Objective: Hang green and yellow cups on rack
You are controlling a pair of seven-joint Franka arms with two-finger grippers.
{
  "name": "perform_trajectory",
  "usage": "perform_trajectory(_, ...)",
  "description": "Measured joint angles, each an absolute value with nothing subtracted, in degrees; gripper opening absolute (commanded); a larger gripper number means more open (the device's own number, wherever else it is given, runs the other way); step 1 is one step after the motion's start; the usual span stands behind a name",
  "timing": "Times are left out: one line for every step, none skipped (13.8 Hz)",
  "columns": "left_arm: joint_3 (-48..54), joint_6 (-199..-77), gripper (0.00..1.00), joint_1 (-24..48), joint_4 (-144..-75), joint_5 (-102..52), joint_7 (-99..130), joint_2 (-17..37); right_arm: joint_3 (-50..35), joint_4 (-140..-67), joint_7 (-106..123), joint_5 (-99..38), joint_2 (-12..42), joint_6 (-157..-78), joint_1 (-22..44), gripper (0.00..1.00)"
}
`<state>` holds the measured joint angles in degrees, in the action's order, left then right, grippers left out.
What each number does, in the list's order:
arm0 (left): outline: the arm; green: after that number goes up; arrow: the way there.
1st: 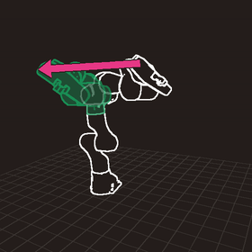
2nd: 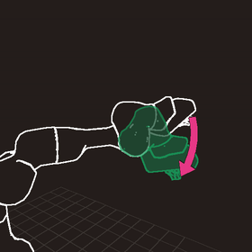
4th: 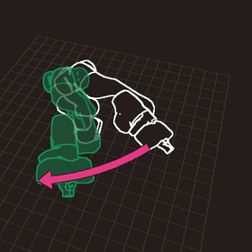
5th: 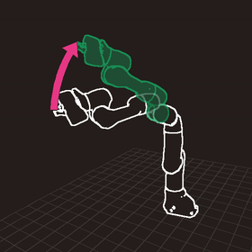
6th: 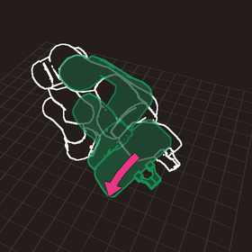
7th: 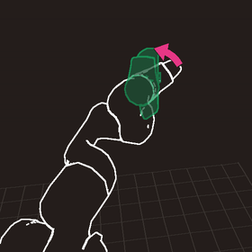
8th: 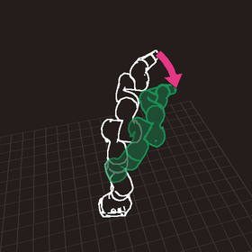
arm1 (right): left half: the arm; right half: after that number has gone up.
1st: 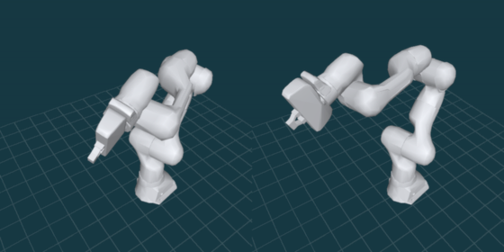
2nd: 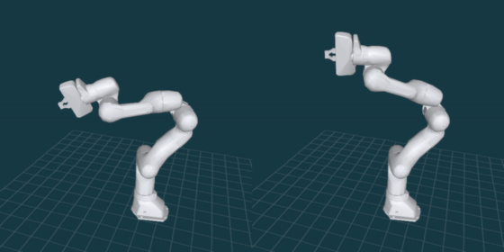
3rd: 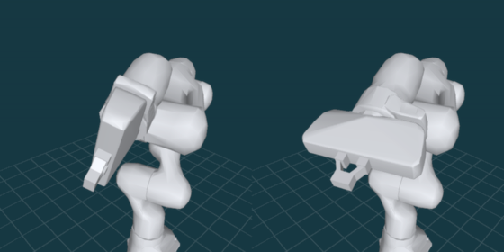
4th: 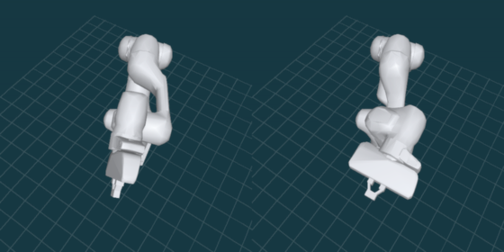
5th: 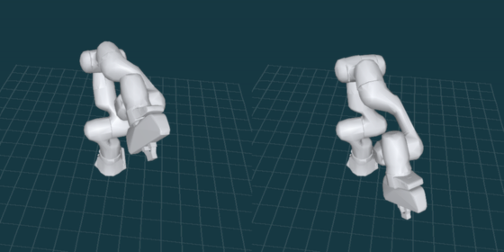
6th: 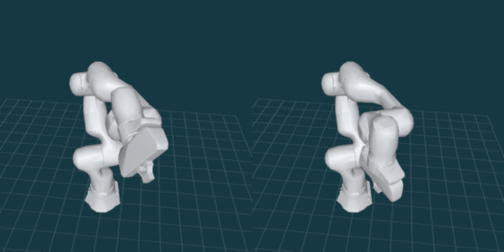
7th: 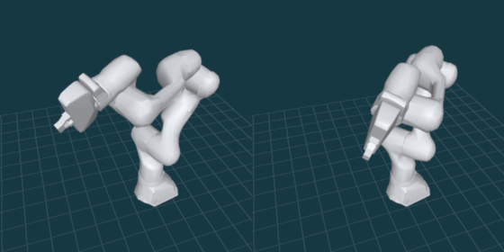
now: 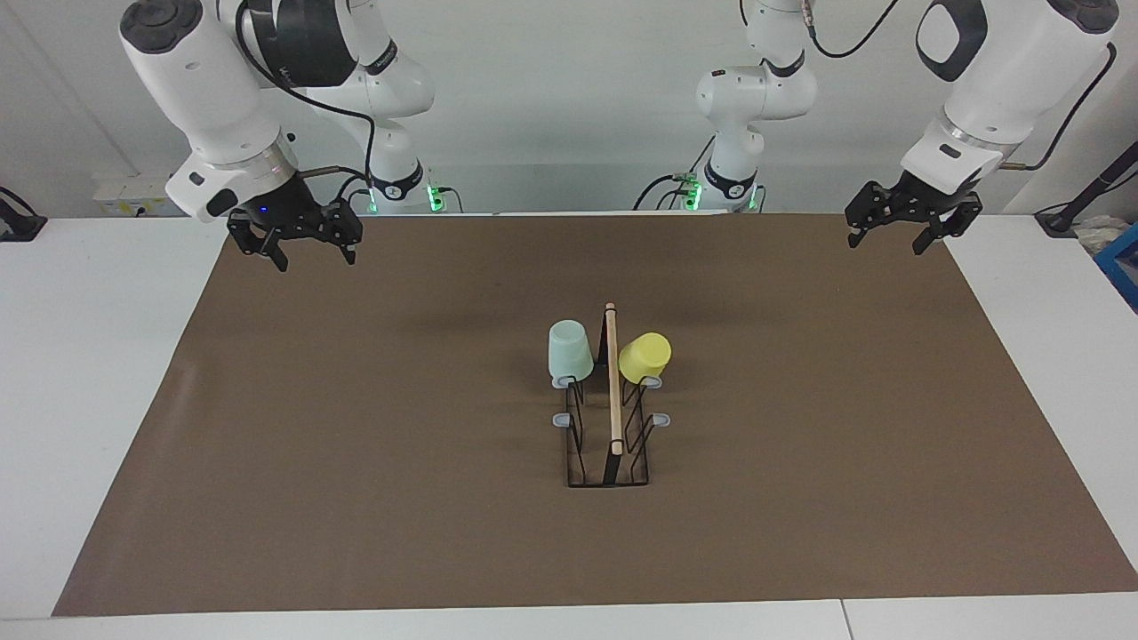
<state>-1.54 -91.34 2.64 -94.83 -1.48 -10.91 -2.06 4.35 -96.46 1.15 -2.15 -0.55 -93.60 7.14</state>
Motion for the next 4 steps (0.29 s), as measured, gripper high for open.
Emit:
perform_trajectory(-1.5,-91.3,1.00,2.6,-94.8,-1.5,-11.1,-2.1,4.3,-96.4,1.1,-2.1,-0.4,-93.6,7.1,1.00)
perform_trajectory(-1.5,-91.3,1.00,2.6,-94.8,-1.5,-11.3,-2.1,4.3,-96.2,1.1,-2.1,-0.3,-93.6,7.1,1.00)
perform_trajectory(-1.5,-91.3,1.00,2.6,-94.9,-1.5,-11.4,-2.1,4.3,-96.0,1.1,-2.1,-0.2,-93.6,7.1,1.00)
perform_trajectory(-1.5,-91.3,1.00,2.6,-94.9,-1.5,-11.4,-2.1,4.3,-95.8,1.0,-2.1,-0.1,-93.6,7.1,1.00)
